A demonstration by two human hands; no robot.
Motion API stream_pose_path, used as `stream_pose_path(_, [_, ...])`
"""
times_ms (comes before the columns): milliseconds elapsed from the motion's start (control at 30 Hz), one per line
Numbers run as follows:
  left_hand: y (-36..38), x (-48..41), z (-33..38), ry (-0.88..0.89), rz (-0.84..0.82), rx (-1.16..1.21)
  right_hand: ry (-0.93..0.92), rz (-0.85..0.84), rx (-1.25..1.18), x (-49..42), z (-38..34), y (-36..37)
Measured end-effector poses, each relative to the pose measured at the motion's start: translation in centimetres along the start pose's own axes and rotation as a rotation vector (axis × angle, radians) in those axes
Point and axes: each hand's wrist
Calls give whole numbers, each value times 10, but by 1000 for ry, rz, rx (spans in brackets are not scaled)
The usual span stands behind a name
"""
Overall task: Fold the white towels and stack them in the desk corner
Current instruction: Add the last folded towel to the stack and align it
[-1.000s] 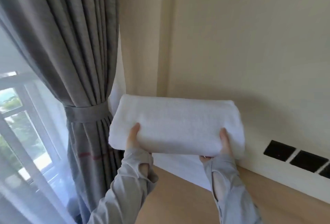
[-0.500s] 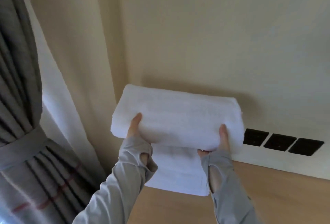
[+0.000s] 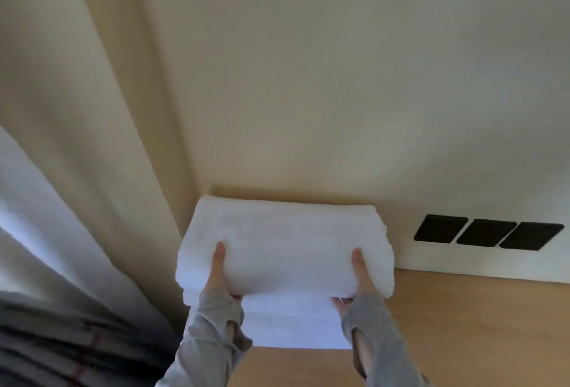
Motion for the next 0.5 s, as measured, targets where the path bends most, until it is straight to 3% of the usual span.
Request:
stream_pose_path(100, [-19, -15, 9, -14, 152, -135, -221, 174, 157, 9, -12, -8])
stream_pose_path(167, [-39, -28, 23, 20, 208, -183, -298, 75, 305, 9, -29, -16])
stream_pose_path(300, [-58, -36, 57, 21, -96, -389, -218, -61, 573, 4, -54, -1])
stream_pose_path(400, [-58, -45, 83, -2, -227, -644, -98, -83, 674, -1, -64, 19])
stream_pose_path(500, [-42, -50, 106, -44, -401, -763, -121, -45, 718, -10, -68, 26])
Point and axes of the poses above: each hand's wrist, its own x-axis away from the middle knuckle, its own y-axis out of the palm, z = x × y, and after that the axes turned 15 degrees about -x, right-handed
